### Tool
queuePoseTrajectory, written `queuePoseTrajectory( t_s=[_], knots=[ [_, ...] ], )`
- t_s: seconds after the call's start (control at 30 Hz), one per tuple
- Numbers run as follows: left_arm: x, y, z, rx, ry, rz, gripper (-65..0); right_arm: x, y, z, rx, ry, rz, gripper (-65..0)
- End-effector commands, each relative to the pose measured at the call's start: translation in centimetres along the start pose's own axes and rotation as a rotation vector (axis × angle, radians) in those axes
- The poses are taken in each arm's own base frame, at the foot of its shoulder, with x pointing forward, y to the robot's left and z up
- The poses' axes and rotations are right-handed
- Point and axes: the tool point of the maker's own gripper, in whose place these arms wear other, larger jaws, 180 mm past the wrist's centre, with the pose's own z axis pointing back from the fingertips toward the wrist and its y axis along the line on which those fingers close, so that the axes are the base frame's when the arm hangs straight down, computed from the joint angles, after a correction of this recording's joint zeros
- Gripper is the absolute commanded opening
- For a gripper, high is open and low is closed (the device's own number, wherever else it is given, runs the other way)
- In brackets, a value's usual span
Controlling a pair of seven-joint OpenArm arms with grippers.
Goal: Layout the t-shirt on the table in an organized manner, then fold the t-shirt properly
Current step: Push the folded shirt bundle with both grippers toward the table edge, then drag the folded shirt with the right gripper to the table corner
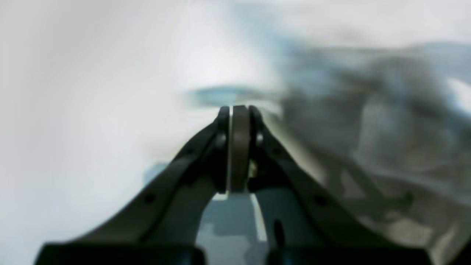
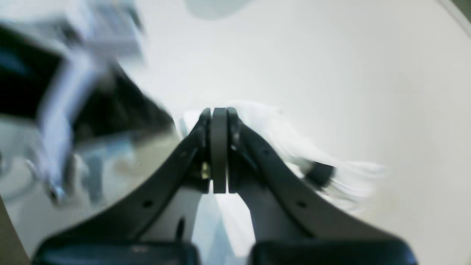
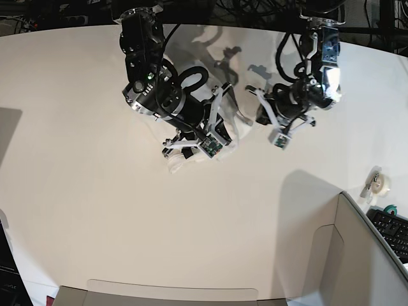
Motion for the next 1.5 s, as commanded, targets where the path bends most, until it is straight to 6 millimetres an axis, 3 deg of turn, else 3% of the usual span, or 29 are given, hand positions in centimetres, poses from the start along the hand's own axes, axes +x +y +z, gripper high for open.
queuePoseTrajectory(
  t_s=[0.0, 0.1, 0.2, 0.37, 0.47, 0.67, 0.8, 1.03, 1.17, 1.3, 1.47],
  knots=[
    [1.9, 1.6, 1.3, 0.042, -0.07, 0.008, -65.0, 0.5, -0.3, -0.5, 0.006, -0.017, -0.007, -65.0],
    [1.9, 5.2, 3.5, 0.138, -0.109, 0.078, -65.0, -2.9, -0.3, -2.1, 0.034, 0.07, -0.069, -65.0],
    [1.5, 6.9, 4.6, 0.185, -0.123, 0.11, -65.0, -4.6, 0.1, -3.2, 0.062, 0.123, -0.09, -65.0],
    [-0.2, 7.7, 5.2, 0.209, -0.088, 0.118, -65.0, -9.0, 0.7, -4.8, 0.105, 0.243, -0.159, -65.0],
    [-1.2, 7.5, 5.2, 0.206, -0.07, 0.12, -65.0, -11.9, -1.3, -4.3, 0.056, 0.292, -0.26, -65.0],
    [-1.3, 7.5, 5.2, 0.206, -0.066, 0.119, -65.0, -14.9, -8.0, 0.7, -0.12, 0.37, -0.235, -65.0],
    [-1.3, 7.5, 5.2, 0.206, -0.066, 0.118, -65.0, -16.1, -10.8, 4.3, -0.205, 0.435, -0.179, -65.0],
    [-1.3, 7.4, 5.1, 0.203, -0.065, 0.117, -65.0, -20.6, -13.7, 9.6, -0.27, 0.589, -0.092, -65.0],
    [-1.3, 7.4, 5.1, 0.203, -0.065, 0.117, -65.0, -23.3, -16.5, 14.1, -0.366, 0.655, -0.124, -65.0],
    [-1.3, 7.4, 5.1, 0.203, -0.065, 0.117, -65.0, -24.8, -19.3, 18.2, -0.46, 0.691, -0.137, -65.0],
    [-1.2, 7.4, 5.1, 0.201, -0.066, 0.118, -65.0, -26.1, -20.8, 21.6, -0.517, 0.746, -0.134, -65.0]
  ],
)
